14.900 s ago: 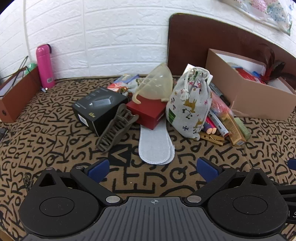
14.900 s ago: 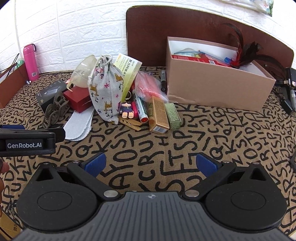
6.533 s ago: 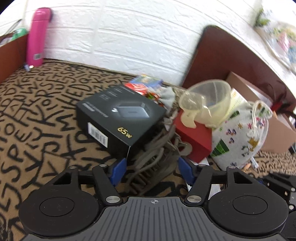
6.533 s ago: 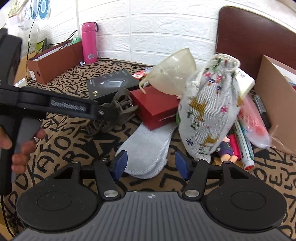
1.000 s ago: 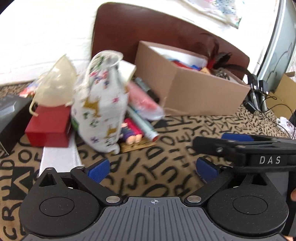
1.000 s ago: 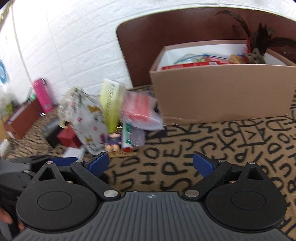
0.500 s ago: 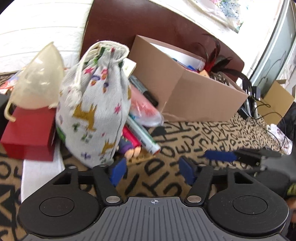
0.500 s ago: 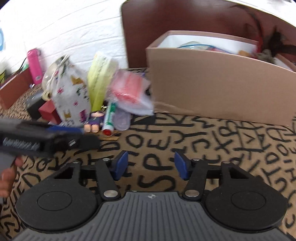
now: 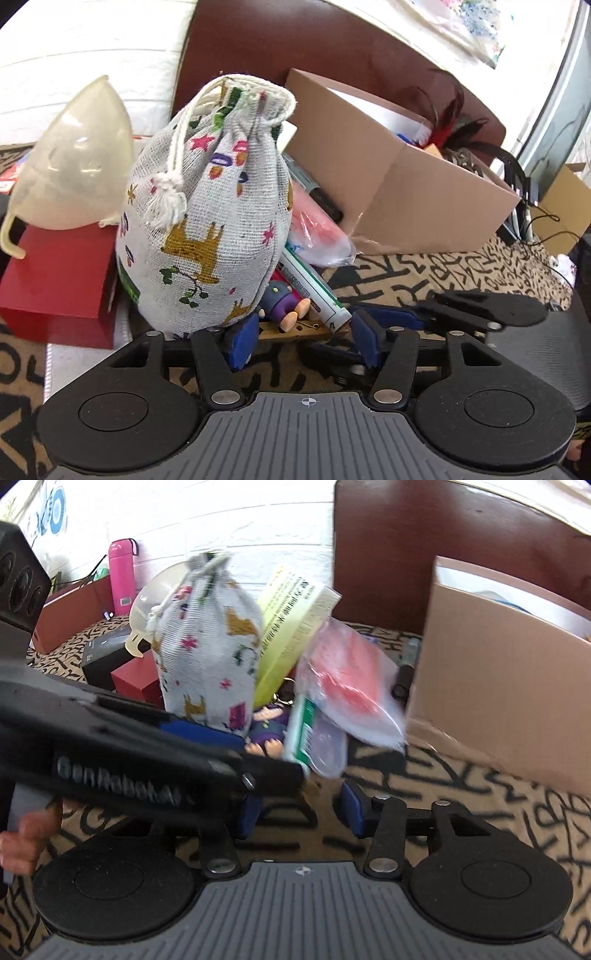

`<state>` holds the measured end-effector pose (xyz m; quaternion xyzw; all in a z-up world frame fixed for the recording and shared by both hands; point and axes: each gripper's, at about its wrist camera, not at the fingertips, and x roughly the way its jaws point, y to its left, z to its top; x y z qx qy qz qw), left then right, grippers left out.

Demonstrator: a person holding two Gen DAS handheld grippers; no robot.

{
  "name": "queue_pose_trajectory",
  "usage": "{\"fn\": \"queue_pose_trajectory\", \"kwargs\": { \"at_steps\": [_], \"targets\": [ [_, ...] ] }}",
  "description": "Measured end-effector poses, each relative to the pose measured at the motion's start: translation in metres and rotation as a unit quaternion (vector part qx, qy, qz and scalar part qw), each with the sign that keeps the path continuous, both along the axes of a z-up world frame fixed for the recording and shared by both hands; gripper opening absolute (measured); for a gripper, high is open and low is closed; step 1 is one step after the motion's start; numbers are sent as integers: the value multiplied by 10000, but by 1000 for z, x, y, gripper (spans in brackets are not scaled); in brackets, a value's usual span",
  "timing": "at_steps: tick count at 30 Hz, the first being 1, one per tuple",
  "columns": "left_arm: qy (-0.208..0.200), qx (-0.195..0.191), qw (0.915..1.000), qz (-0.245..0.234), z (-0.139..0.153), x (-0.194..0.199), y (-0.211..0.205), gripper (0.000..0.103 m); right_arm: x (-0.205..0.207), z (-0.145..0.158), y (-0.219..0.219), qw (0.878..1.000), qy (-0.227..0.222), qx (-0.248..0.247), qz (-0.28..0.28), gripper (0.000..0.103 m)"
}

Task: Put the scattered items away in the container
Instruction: 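Return both tools to the table toward the clothespin and green marker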

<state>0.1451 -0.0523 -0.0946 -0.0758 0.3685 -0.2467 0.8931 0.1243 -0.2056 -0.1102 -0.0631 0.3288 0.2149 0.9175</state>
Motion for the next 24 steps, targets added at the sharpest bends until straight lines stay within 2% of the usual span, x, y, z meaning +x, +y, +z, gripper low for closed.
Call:
{"fn": "queue_pose_trajectory", "kwargs": {
  "at_steps": [1,2,6,7,12,17,19,24],
  "targets": [
    [5,5,10000,19,0,1,0,60,3,-1,3,10000,3,-39,18,47],
    [12,30,10000,27,0,2,0,57,3,-2,7,9999,-24,-109,24,42],
    [-20,197,9998,45,0,-3,3,44,-5,0,11,9995,-36,-286,122,33],
    [-29,257,9997,41,0,-6,5,52,-8,1,11,9995,-13,-285,161,31],
    [-24,458,9989,14,3,-25,12,45,-35,4,16,9977,102,-348,569,21],
    [223,427,9988,53,3,-49,32,45,-60,7,23,9941,253,-132,1051,21],
    [407,238,9987,172,3,-57,42,57,-63,10,22,9948,213,-203,973,21],
    [554,11,9980,307,8,-67,47,61,-53,23,0,9994,164,-26,289,21]
  ]
}}
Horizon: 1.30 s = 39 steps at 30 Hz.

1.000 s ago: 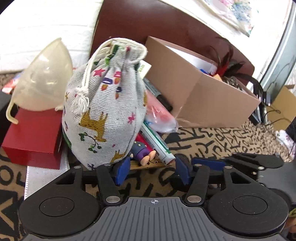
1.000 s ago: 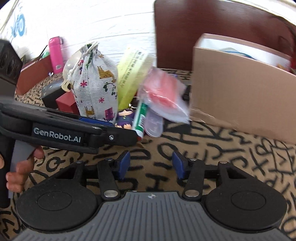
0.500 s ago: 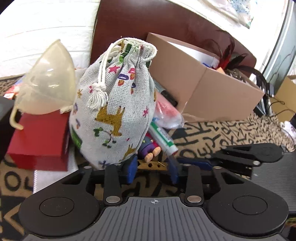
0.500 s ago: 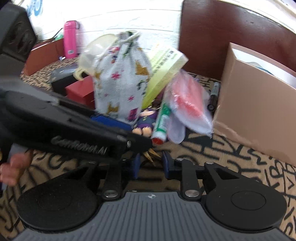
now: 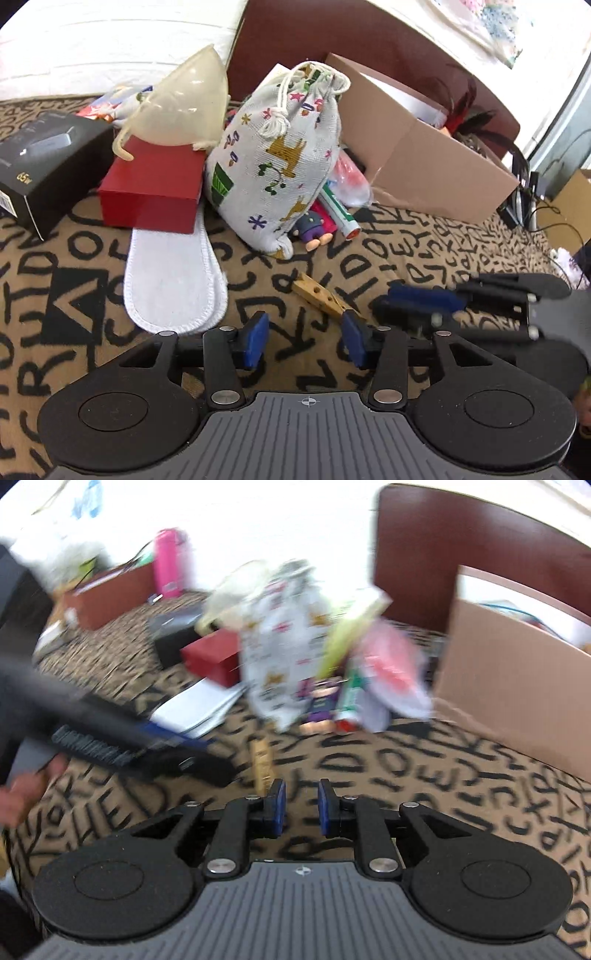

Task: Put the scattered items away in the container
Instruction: 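Return both tools to the table toward the clothespin and green marker, then grasp the wooden clothespin with the left tool while the right tool grasps the green marker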

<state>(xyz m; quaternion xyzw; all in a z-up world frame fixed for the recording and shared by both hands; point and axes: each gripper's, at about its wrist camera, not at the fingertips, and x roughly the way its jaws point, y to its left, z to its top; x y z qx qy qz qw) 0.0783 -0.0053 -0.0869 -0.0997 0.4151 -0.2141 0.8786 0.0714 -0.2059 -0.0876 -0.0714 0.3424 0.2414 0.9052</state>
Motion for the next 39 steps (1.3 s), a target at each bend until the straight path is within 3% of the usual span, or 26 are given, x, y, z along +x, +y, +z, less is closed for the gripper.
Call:
{"fn": "queue_pose_trajectory", "kwargs": {
  "at_steps": [6,9,11,14,16,17,21,26,31,33,38,39],
  "targets": [
    [48,-160,9998,45,0,10,-24,72,11,2,-10,9988,-69,-18,-479,20],
    [35,-49,9996,278,-5,18,-27,76,19,-2,-14,9972,-47,8,-742,20],
    [-35,45,9995,303,-8,20,-28,74,25,-2,-14,9969,-9,141,-778,20],
    [-162,406,9988,229,-8,18,-31,62,33,-1,-8,9972,-94,126,-734,20],
    [-163,475,9985,229,-7,19,-28,50,38,-1,-2,9976,-123,124,-672,20],
    [-143,473,9985,255,-7,20,-24,49,41,0,1,9977,-142,149,-650,20],
    [-119,619,9971,415,-5,21,-14,55,53,-1,10,9979,-171,177,-603,20],
    [-63,619,9978,217,-1,16,-15,59,61,-7,14,9978,-98,130,-642,20],
    [-120,727,9972,90,-2,12,-17,27,54,-2,7,9979,-14,139,-636,19],
    [-77,643,9979,55,-1,10,-14,24,45,1,2,9979,-1,140,-628,18],
    [-60,630,9980,-61,1,-1,-11,25,11,2,-9,9986,183,-15,-502,18],
    [-38,642,9979,-105,2,-4,-10,44,3,1,-10,9986,242,-76,-472,18]
  ]
}}
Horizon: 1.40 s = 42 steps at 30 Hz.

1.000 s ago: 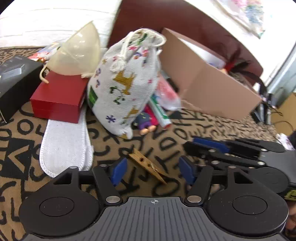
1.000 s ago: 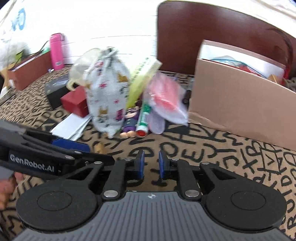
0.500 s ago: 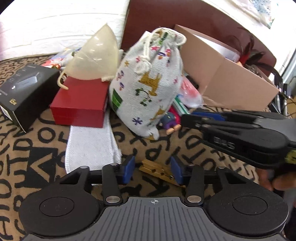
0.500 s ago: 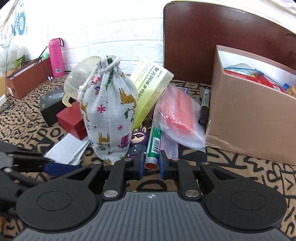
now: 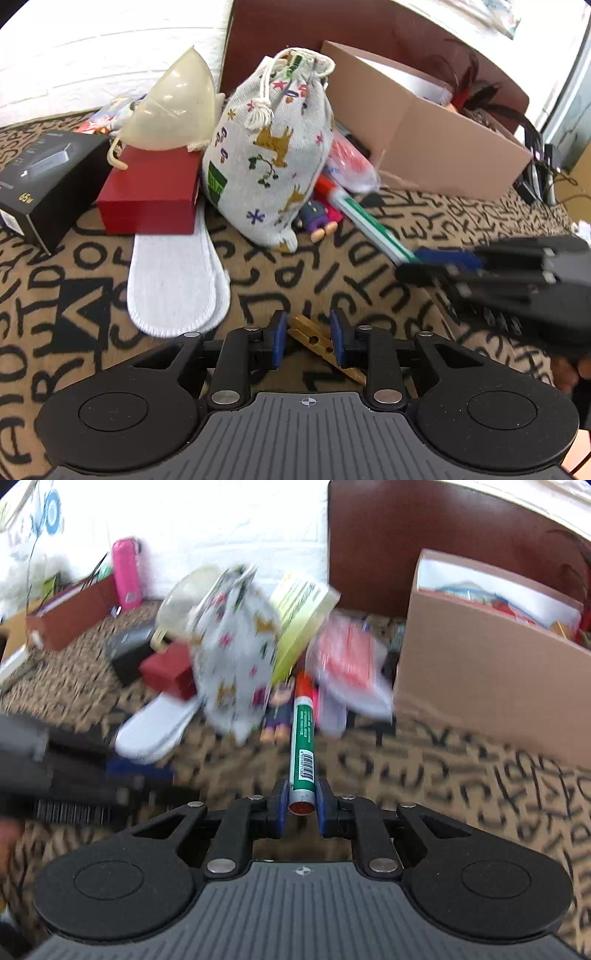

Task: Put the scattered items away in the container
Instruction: 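Grasp the wooden clothespin with the left tool while the right tool grasps the green marker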

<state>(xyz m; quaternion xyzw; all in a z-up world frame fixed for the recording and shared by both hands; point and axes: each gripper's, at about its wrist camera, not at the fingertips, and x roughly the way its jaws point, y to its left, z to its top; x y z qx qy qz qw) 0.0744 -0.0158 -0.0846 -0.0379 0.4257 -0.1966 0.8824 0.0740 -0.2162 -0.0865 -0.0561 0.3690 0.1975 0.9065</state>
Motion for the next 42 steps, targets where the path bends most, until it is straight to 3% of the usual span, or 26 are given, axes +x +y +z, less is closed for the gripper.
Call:
{"fn": "queue_pose_trajectory", "kwargs": {
  "at_steps": [4,9,12,13,17,23,29,31,33,34,36,39,42],
  "targets": [
    [29,160,9999,-13,7,-16,-3,69,-30,-3,-5,9996,234,-101,98,18],
    [199,95,9997,-146,9,-26,-10,70,-42,0,-9,9998,183,-19,-16,19],
    [130,245,9995,-127,5,-26,-16,66,-37,3,-7,9999,60,40,-107,19],
    [47,367,9992,-155,4,-25,-19,56,-35,4,-5,9999,24,60,-104,19],
    [-37,789,9969,21,4,-19,-14,54,-32,7,-1,9999,-50,81,-48,20],
    [179,256,9978,582,8,-16,14,64,-28,6,0,9999,7,108,-69,24],
    [3,515,9982,323,2,-9,-3,64,-16,2,4,9998,21,65,-171,24],
    [-81,672,9976,174,1,-9,-8,34,-12,0,6,9998,30,28,-197,24],
    [-58,647,9979,71,2,-9,-7,17,-7,-2,7,9998,52,23,-193,24],
    [-5,563,9984,17,2,-8,-5,14,-5,-3,8,9998,62,8,-184,24],
    [33,475,9988,-111,4,-9,-6,14,0,-5,11,9998,74,-39,-159,24],
    [-10,620,9976,-294,2,-10,-15,38,7,-8,15,9998,131,-94,-153,24],
    [-53,600,9978,-261,0,-5,-18,36,12,-13,16,9995,266,-76,-170,24]
  ]
}}
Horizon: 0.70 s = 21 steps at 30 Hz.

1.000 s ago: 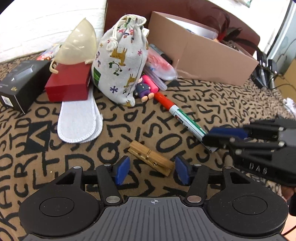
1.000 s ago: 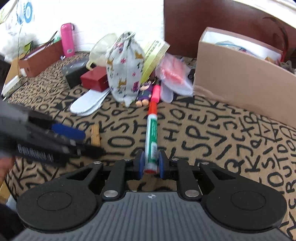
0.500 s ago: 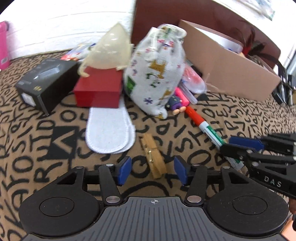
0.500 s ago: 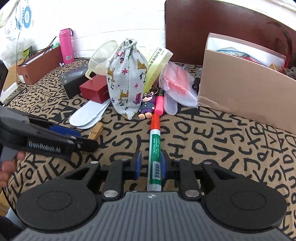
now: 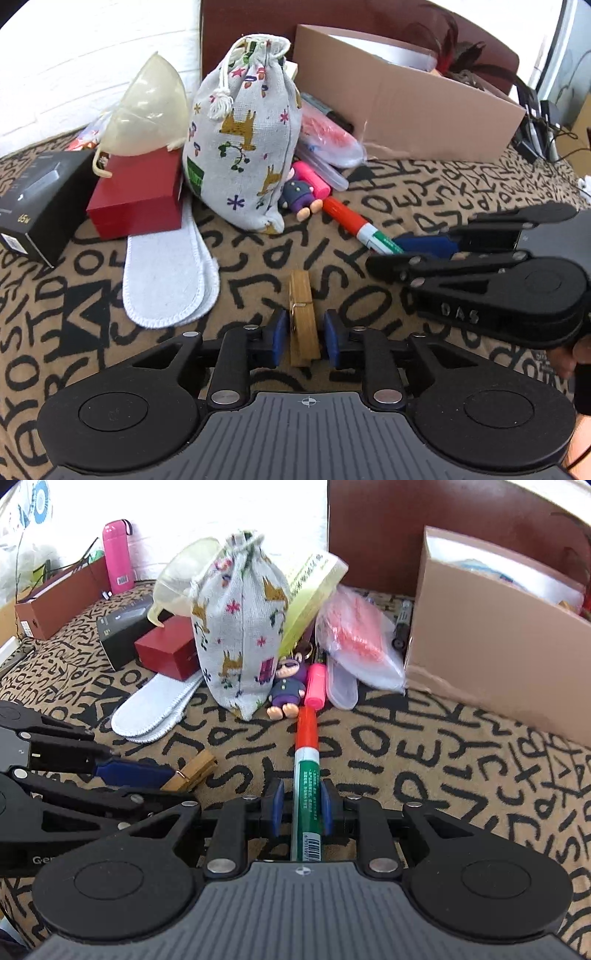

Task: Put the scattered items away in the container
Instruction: 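Grasp the wooden clothespin with the left tool while the right tool grasps the green marker, then carry the clothespin and marker over the cardboard box with both tools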

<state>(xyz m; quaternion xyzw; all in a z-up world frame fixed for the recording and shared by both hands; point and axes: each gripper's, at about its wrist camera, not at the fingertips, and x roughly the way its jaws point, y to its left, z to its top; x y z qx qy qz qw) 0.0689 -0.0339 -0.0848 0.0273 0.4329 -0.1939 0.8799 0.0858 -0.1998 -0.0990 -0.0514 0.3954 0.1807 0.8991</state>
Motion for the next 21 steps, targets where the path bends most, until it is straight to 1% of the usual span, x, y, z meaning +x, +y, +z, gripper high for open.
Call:
{"fn": "queue_pose_trajectory", "kwargs": {
  "at_steps": [1,2,4,5,6,7,8,10,11,16,18,21],
  "targets": [
    [-11,0,10000,6,-1,1,0,16,1,-1,0,10000,7,36,-19,24],
    [-23,34,10000,-4,-2,2,-1,12,2,-1,-1,10000,27,67,-39,24],
    [-16,33,10000,22,-2,2,-2,12,5,-2,-1,9999,60,140,-69,24],
    [-29,43,10000,29,-2,3,-2,15,7,-3,-2,9998,71,185,-87,24],
    [-35,21,10000,32,-2,4,-1,20,8,-3,-3,9996,85,226,-112,23],
    [-64,-1,10000,64,-3,4,-2,20,8,-4,-2,9996,85,237,-126,23],
    [-102,19,9999,54,-4,4,-3,20,7,-4,-2,9997,66,208,-124,19],
    [-176,98,9998,33,-4,1,-7,10,5,-3,-3,9996,44,250,-153,18],
    [-191,86,9998,25,-4,0,-7,10,3,-3,-5,9993,54,324,-199,18],
    [-91,-282,9995,124,3,-8,-2,9,-15,4,-22,9950,117,913,-382,17],
    [-155,-425,9989,157,11,-10,-1,9,-22,11,-30,9933,66,1063,-452,17],
    [-285,-679,9973,64,28,-8,-6,9,-27,27,-44,9906,-71,1263,-526,17]
  ]
}}
